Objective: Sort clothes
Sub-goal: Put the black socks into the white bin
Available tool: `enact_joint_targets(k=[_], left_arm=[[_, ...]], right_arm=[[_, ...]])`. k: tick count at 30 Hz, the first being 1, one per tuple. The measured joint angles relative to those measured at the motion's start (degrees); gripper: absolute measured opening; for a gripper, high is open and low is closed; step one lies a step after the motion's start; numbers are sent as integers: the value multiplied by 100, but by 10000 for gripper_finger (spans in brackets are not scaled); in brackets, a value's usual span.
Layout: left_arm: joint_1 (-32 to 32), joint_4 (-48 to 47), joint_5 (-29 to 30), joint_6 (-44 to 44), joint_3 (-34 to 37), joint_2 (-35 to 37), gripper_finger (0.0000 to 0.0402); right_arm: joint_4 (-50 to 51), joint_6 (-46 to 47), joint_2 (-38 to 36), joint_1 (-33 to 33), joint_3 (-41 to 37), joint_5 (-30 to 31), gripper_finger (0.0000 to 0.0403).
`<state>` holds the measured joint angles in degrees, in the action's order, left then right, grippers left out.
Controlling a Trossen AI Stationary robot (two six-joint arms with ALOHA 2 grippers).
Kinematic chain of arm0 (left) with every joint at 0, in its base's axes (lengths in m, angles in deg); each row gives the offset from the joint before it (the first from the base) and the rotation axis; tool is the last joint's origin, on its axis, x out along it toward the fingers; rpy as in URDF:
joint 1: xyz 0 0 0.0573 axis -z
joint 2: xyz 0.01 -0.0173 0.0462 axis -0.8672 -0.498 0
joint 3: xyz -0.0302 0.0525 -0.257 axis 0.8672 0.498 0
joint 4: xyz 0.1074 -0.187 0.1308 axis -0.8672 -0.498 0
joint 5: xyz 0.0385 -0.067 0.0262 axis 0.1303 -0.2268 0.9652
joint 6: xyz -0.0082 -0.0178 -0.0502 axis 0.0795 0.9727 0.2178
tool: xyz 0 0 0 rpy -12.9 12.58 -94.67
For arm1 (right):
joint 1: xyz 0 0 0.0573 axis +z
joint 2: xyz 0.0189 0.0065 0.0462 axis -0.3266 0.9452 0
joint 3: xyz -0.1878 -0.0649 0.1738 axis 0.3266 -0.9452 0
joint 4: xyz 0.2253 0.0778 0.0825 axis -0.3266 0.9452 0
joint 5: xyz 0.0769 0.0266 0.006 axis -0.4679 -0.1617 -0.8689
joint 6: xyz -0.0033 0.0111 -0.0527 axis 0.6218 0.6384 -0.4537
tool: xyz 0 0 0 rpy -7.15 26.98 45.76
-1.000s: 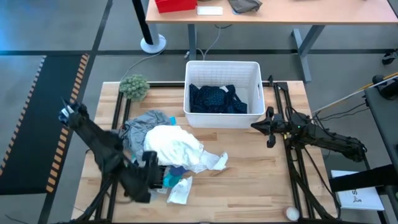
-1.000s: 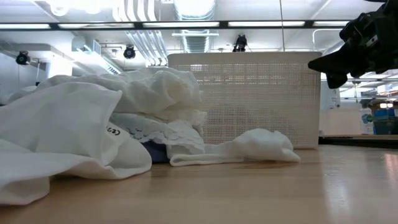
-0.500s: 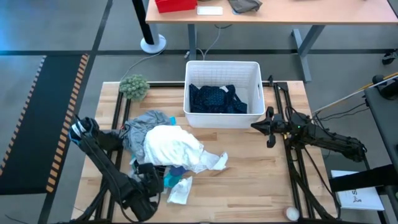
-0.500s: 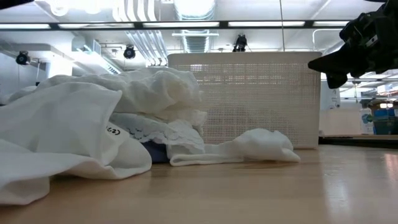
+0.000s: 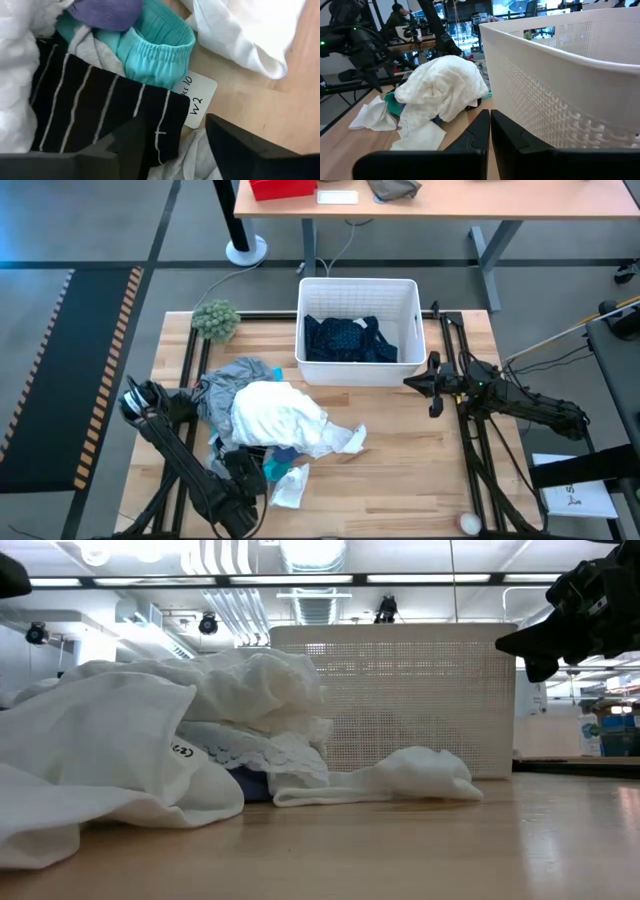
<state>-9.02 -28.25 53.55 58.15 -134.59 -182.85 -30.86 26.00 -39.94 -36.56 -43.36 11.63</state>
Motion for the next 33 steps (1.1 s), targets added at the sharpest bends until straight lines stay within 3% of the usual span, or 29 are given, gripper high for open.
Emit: enact_joint_targets(k=[6,11,16,24,33], left_arm=[[0,50,17,236,205,-65,247],[-17,44,33,811,496,-65,251],[-20,-33,-177,855,467,-60,188],[-17,-520,-243,354,-227,242,23],[-16,-1063,857,-5,-934,958,3]], right_arm=[[-4,0,0,0,0,-2,0],[-7,0,0,0,0,-2,0],[-7,0,0,0,-2,-2,0],[-11,0,0,0,-2,-2,0],[-11,0,0,0,-2,-2,0]])
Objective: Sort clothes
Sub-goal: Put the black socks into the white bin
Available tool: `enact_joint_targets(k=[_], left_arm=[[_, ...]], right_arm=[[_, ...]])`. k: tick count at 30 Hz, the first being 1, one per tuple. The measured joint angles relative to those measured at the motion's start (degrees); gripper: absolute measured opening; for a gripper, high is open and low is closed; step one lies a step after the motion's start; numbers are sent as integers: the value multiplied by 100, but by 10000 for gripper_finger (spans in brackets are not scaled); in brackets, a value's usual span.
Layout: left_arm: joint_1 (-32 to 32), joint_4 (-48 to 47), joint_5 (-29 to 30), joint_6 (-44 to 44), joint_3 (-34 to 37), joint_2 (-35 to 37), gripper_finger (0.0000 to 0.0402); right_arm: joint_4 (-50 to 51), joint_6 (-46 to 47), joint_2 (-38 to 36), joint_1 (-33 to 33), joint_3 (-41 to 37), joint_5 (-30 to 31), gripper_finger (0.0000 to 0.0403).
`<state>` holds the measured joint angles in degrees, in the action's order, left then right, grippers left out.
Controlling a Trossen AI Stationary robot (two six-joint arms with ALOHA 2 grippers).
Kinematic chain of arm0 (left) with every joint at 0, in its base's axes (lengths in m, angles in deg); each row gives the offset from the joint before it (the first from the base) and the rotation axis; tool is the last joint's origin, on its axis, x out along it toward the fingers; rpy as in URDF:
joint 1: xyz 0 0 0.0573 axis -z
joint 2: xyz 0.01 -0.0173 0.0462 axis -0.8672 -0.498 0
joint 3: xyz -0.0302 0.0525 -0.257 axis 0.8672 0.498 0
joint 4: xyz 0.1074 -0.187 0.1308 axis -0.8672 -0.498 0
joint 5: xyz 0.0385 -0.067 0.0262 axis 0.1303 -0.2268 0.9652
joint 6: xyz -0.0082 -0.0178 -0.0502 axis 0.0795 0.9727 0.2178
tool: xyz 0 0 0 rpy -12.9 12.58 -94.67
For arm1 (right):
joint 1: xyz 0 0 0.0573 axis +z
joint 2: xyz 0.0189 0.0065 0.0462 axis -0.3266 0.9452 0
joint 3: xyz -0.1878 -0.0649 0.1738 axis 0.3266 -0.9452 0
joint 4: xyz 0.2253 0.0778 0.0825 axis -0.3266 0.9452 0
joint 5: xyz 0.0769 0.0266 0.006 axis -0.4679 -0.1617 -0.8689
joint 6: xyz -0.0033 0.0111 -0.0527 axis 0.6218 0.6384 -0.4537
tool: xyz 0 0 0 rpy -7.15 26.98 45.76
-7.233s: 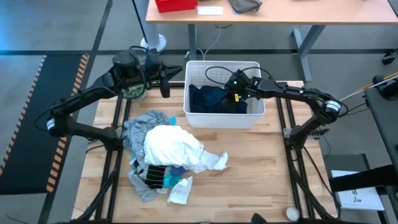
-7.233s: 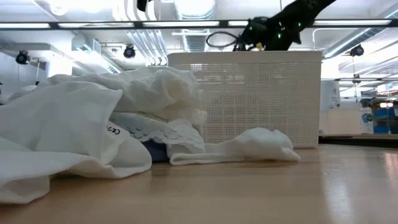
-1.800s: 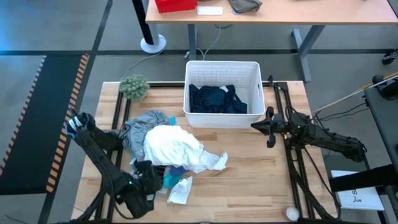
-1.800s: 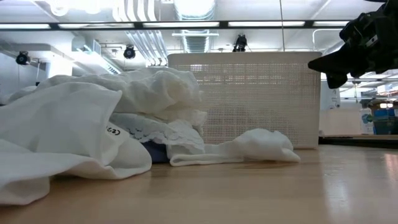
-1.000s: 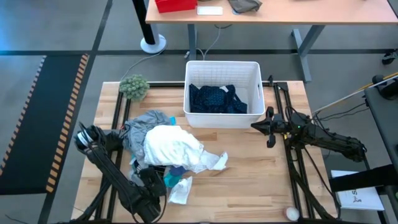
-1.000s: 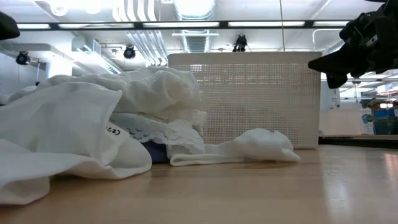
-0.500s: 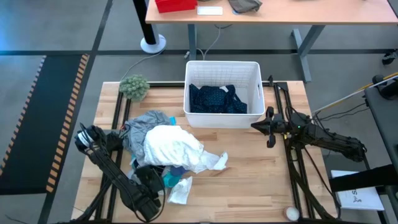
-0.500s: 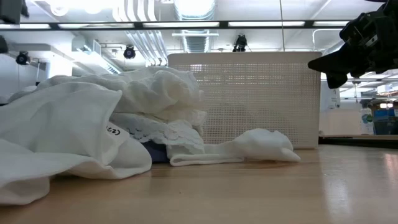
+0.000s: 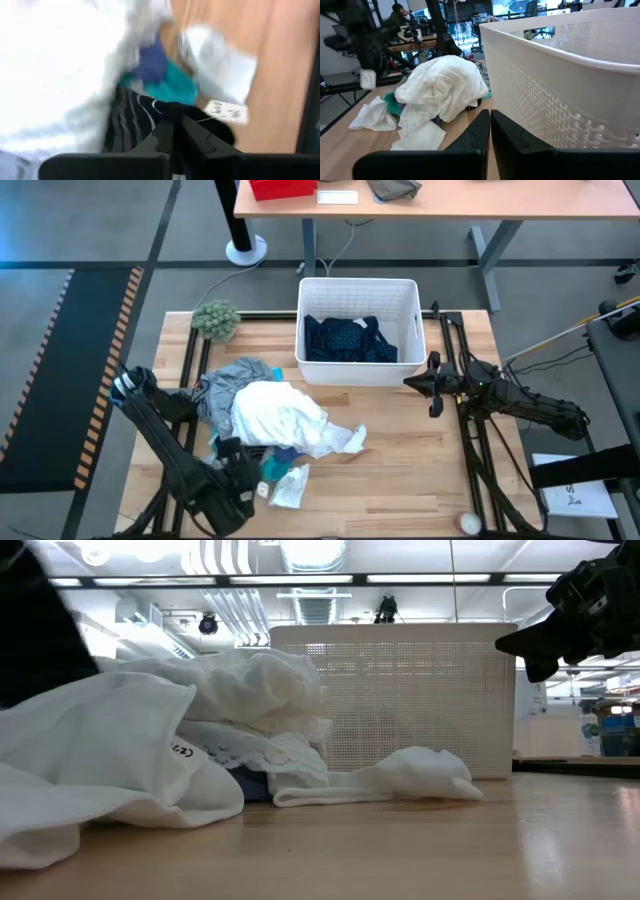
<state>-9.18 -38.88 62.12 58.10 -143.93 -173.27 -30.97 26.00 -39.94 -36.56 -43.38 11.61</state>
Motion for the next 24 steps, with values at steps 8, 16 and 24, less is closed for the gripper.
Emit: enact_joint_targets(k=[8,16,24], left_arm=[[-10,106,2045,-760,-201,1023,2],[-294,283,3326,-1521,-195,1859,1],[-1196,966,3546,-3054,-189,2345,0]], right_arm=[[0,0,0,0,0,0,0],[0,0,0,-1,0,1,0],[0,0,0,0,0,2,0]])
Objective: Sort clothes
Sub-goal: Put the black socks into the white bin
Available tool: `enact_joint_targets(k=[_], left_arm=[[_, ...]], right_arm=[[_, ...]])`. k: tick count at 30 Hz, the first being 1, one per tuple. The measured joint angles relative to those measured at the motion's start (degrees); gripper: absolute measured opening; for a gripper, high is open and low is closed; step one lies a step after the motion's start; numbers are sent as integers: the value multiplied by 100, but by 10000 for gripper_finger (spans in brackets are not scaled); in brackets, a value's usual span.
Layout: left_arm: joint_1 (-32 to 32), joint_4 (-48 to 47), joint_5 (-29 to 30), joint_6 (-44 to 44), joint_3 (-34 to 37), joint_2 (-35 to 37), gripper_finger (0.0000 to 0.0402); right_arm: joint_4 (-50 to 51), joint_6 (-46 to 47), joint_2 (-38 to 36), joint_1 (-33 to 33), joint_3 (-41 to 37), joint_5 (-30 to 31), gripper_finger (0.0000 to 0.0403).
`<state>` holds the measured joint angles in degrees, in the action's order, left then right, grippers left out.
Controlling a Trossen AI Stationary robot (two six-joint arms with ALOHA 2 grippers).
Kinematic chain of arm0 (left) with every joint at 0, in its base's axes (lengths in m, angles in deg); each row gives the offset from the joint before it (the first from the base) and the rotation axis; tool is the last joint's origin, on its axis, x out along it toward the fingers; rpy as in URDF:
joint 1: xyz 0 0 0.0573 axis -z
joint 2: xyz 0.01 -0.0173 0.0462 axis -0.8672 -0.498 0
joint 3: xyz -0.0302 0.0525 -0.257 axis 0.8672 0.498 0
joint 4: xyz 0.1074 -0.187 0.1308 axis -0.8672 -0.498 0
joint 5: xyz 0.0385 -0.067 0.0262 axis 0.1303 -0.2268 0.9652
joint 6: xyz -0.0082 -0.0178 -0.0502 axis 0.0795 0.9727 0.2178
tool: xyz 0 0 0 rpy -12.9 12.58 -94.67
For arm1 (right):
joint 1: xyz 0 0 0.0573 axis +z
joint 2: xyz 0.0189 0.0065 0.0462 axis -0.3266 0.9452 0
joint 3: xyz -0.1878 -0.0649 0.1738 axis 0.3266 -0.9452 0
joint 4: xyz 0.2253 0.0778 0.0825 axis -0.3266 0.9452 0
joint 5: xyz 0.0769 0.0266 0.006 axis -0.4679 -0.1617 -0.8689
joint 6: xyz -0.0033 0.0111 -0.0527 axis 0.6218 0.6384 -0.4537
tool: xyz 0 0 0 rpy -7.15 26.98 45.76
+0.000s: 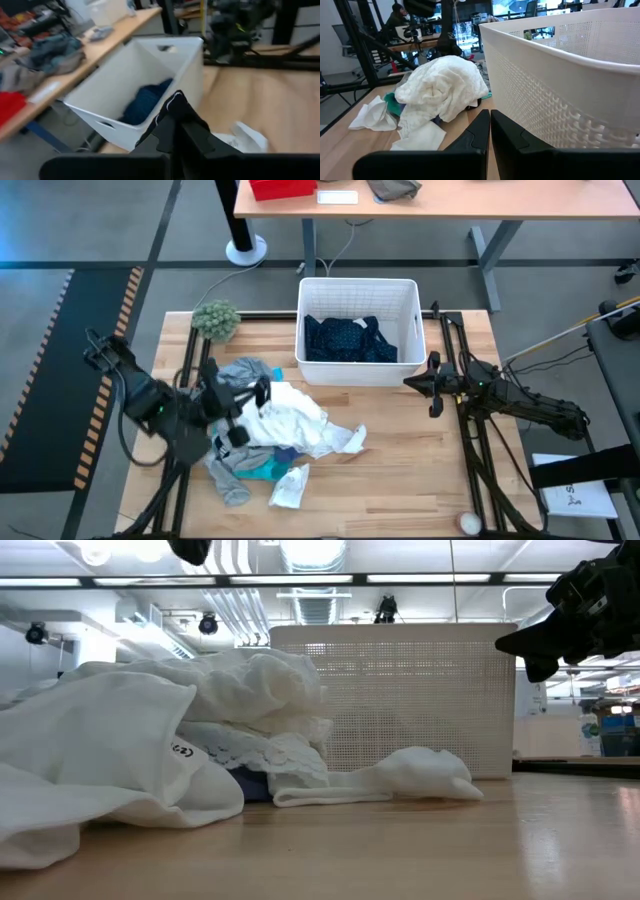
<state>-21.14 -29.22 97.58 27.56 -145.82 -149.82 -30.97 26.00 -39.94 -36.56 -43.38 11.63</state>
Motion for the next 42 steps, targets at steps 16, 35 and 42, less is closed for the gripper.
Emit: enact_joint_targets(k=[16,35,42], left_arm=[[-3607,3544,-3794,-3789,2,43,0],[-5922,4337,-5810,-3497,7,-1585,13],[-5916,4361,-5810,-3566,6,-1926,77]], right_arm=[[0,-1,0,-1,0,-2,0],[0,0,-1,-1,0,-1,0],[0,0,0,-2,0,0,0]])
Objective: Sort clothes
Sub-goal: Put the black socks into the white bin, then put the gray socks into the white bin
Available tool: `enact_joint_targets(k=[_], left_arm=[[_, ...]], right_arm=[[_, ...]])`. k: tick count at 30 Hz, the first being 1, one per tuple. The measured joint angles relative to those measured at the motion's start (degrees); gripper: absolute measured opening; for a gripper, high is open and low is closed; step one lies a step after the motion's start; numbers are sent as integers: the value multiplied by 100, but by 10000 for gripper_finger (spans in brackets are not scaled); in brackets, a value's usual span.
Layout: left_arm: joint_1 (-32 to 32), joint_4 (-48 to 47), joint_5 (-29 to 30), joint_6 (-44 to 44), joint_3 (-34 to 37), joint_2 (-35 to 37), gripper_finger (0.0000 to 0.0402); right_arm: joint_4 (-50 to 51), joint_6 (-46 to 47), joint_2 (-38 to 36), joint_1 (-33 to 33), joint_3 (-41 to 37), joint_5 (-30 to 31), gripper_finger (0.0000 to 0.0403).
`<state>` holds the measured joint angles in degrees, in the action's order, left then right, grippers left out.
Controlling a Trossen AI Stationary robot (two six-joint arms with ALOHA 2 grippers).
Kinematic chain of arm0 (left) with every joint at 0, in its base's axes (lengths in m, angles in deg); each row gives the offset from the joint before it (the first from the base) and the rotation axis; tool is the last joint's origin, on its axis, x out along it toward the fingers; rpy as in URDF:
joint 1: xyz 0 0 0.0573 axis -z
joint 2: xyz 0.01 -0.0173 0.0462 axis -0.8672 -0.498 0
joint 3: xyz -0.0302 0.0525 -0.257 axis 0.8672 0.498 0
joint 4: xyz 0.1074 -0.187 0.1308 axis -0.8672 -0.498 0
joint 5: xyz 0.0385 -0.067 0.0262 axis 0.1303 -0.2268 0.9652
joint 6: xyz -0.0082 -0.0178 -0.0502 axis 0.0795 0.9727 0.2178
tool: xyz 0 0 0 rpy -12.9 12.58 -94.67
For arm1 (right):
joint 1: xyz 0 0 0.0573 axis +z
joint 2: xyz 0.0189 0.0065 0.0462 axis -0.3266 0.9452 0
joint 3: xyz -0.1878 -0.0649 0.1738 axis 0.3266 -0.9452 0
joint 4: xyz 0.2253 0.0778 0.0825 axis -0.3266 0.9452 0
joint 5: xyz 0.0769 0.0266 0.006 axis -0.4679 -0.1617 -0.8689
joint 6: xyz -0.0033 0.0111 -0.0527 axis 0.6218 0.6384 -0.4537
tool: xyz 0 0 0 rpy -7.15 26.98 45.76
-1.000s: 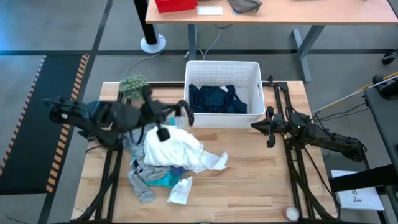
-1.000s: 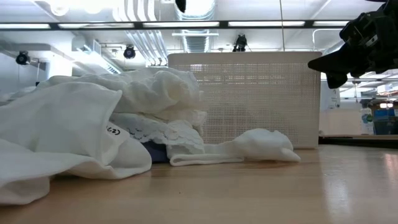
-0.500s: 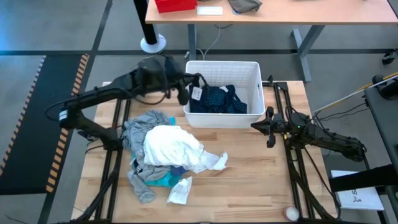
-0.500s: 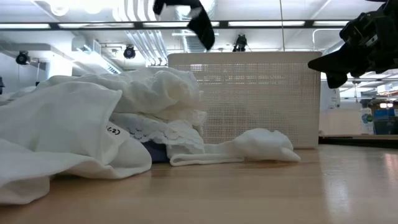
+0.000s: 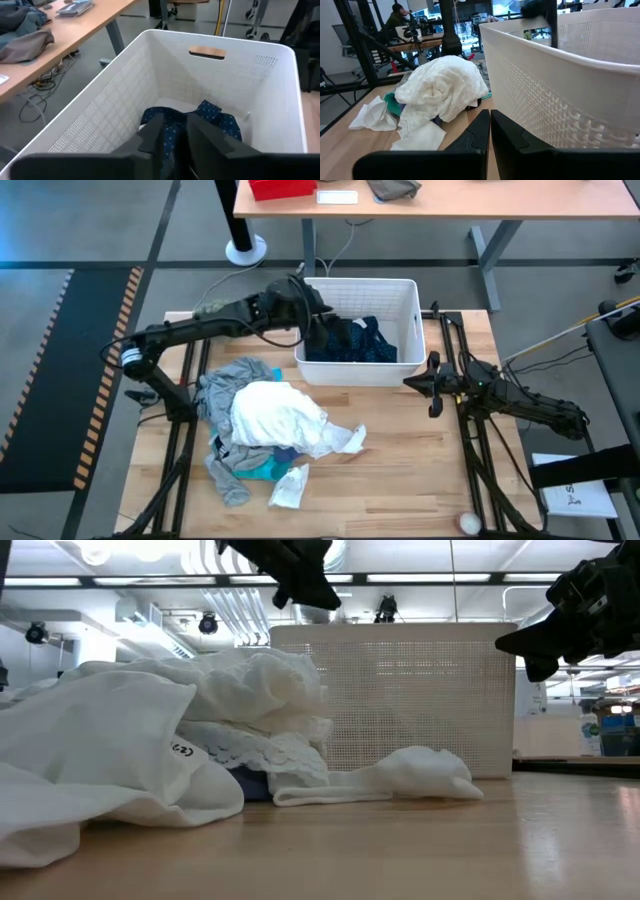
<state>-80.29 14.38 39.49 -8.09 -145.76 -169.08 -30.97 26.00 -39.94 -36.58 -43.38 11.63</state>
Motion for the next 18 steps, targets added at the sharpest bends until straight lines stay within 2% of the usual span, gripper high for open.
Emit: enact_joint_targets(k=[6,11,14,18], left_arm=[[16,-655,-2,16,-433,85,157],[130,-2290,0,19,-1289,196,204],[344,-3466,31,111,-1775,212,197],[965,-4651,523,178,-2040,269,137]], right_arm=[[0,0,-1,1,0,-2,0],[0,0,-2,1,0,-1,0],[0,0,-2,0,0,-2,0],[0,0,-2,1,-1,0,0]])
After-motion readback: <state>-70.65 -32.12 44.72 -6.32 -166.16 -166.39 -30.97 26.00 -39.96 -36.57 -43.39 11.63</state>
